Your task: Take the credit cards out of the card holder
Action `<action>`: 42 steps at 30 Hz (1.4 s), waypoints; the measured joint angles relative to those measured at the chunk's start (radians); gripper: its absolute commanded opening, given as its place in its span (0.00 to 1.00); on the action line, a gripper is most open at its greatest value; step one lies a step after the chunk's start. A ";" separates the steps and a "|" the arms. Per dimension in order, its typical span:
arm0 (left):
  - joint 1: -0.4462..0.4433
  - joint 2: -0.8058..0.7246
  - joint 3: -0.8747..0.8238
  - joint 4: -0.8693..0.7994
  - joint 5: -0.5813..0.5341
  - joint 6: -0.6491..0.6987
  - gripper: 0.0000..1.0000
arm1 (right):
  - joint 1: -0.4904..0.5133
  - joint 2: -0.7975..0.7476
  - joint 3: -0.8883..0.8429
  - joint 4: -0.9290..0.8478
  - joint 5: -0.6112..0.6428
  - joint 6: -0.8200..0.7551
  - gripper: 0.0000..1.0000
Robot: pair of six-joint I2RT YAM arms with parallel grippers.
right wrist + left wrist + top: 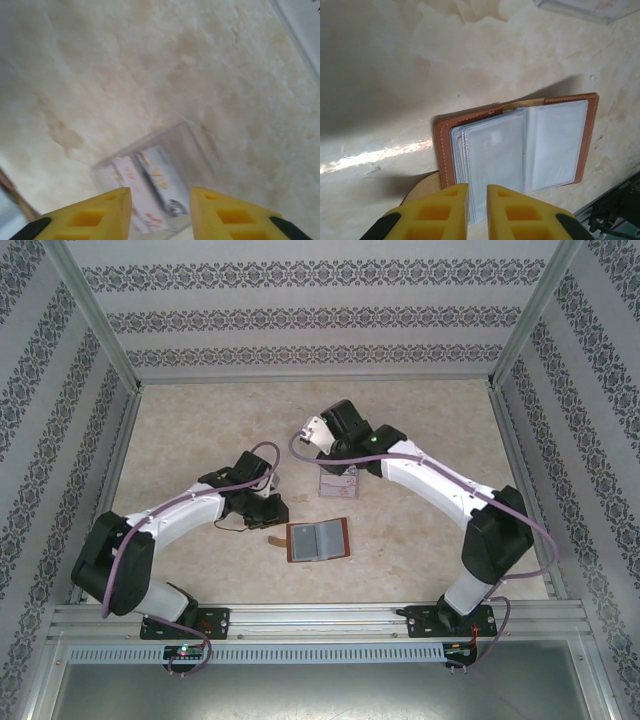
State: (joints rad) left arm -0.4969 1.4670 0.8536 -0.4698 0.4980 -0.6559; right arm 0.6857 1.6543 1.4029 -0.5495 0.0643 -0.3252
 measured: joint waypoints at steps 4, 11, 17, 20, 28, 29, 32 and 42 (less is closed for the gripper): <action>-0.021 0.033 0.000 0.015 0.000 -0.004 0.14 | 0.031 -0.060 -0.087 0.045 -0.005 0.256 0.28; -0.026 0.090 0.000 0.041 0.001 -0.006 0.10 | 0.031 -0.098 -0.229 0.091 -0.135 0.709 0.20; -0.026 0.127 -0.001 0.052 0.008 -0.006 0.09 | 0.039 -0.050 -0.315 0.143 -0.309 0.936 0.18; -0.026 0.142 -0.011 0.060 0.011 -0.006 0.09 | 0.067 -0.005 -0.333 0.166 -0.363 1.005 0.19; -0.026 0.161 -0.041 0.071 0.015 -0.005 0.08 | 0.163 0.088 -0.331 0.180 -0.391 1.099 0.25; -0.026 0.161 -0.043 0.075 0.016 -0.005 0.08 | 0.171 0.095 -0.329 0.175 -0.387 1.107 0.25; -0.026 0.159 -0.051 0.087 0.023 -0.003 0.08 | 0.190 0.119 -0.318 0.161 -0.375 1.120 0.28; -0.026 0.151 -0.061 0.099 0.024 0.003 0.08 | 0.209 0.159 -0.274 0.066 -0.301 1.141 0.44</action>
State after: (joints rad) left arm -0.5228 1.6184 0.7925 -0.3710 0.5217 -0.6533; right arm 0.8951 1.8130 1.1294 -0.4839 -0.2367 0.8162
